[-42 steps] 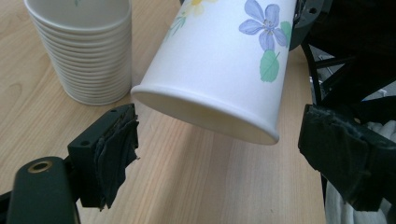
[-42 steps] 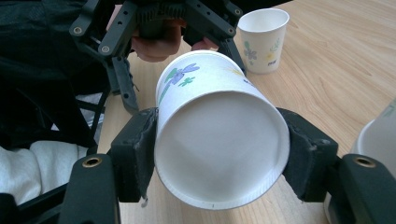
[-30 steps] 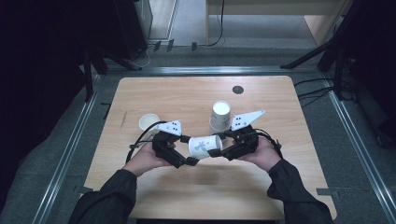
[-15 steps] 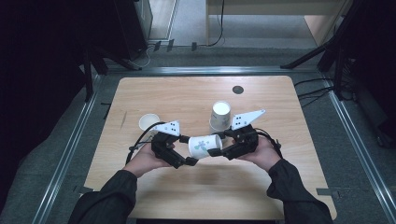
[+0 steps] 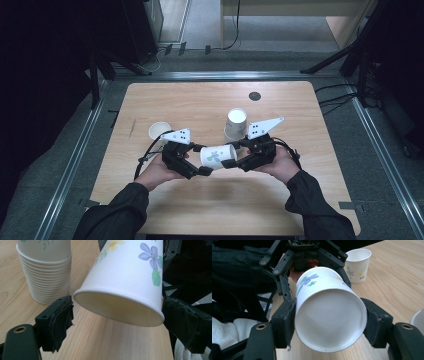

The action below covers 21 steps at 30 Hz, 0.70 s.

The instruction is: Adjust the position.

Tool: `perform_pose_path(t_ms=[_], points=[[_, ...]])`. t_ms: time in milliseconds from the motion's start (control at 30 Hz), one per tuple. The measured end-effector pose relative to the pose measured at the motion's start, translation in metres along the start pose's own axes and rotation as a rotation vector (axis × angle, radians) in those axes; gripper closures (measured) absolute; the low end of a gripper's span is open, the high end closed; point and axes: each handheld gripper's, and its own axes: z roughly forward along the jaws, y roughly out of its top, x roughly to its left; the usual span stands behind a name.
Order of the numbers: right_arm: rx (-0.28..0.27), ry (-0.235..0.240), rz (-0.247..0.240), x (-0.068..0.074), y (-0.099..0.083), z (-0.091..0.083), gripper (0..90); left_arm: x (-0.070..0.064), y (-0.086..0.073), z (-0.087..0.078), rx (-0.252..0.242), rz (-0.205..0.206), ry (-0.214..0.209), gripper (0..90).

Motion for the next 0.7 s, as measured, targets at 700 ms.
perform_pose_path(t_ms=[700], points=[[-0.002, 0.047, 0.012, -0.0007, -0.0003, 0.0038, 34.6, 0.0005, -0.0035, 0.0033, -0.010, 0.035, -0.040, 20.3]])
